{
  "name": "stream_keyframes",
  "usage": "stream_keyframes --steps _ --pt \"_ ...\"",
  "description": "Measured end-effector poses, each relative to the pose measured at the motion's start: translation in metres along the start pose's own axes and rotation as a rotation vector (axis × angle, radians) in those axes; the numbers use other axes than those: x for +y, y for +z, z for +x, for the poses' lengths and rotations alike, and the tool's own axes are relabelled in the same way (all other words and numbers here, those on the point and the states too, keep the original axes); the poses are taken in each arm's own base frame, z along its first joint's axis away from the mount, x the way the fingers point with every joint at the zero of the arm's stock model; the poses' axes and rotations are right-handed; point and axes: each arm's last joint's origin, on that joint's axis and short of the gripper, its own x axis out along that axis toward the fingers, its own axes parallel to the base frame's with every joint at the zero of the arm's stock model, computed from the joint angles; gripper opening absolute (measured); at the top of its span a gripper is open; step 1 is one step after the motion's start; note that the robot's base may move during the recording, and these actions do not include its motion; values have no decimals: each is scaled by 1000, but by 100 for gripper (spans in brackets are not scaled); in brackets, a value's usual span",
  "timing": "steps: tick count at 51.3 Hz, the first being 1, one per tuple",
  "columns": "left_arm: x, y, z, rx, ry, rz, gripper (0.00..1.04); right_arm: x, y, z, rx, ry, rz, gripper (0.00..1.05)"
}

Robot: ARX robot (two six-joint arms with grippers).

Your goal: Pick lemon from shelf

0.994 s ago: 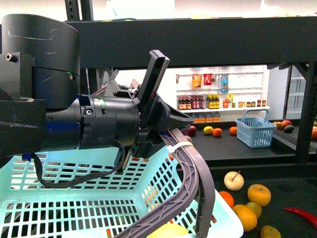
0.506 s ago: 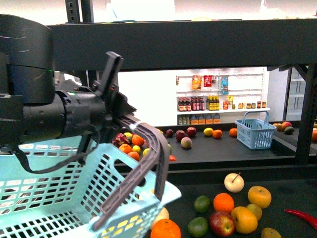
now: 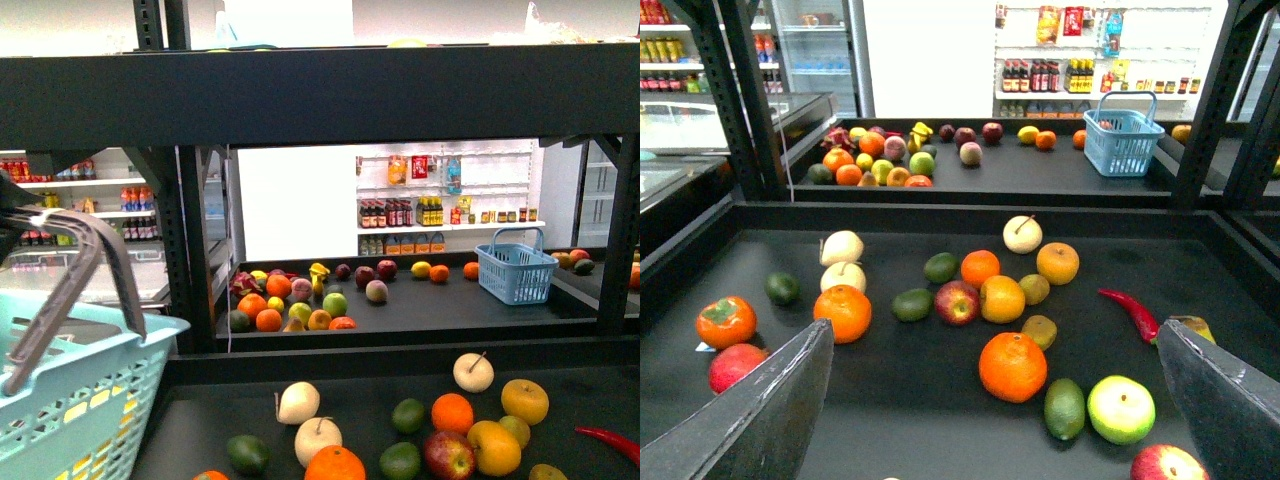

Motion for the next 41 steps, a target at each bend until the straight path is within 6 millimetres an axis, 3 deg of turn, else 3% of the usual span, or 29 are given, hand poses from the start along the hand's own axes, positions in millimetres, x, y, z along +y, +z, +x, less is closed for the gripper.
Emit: stream_keyframes --steps 14,24,33,41 --pt "3 58 -18 -135 -107 -24 8 0 0 0 0 0 0 97" --pt "7 86 -32 -187 -169 -20 8 0 0 0 0 0 0 97" --pt "40 120 -43 -194 -174 -38 8 0 0 0 0 0 0 97" --pt "61 137 -42 -174 -162 -45 8 0 0 0 0 0 0 97"
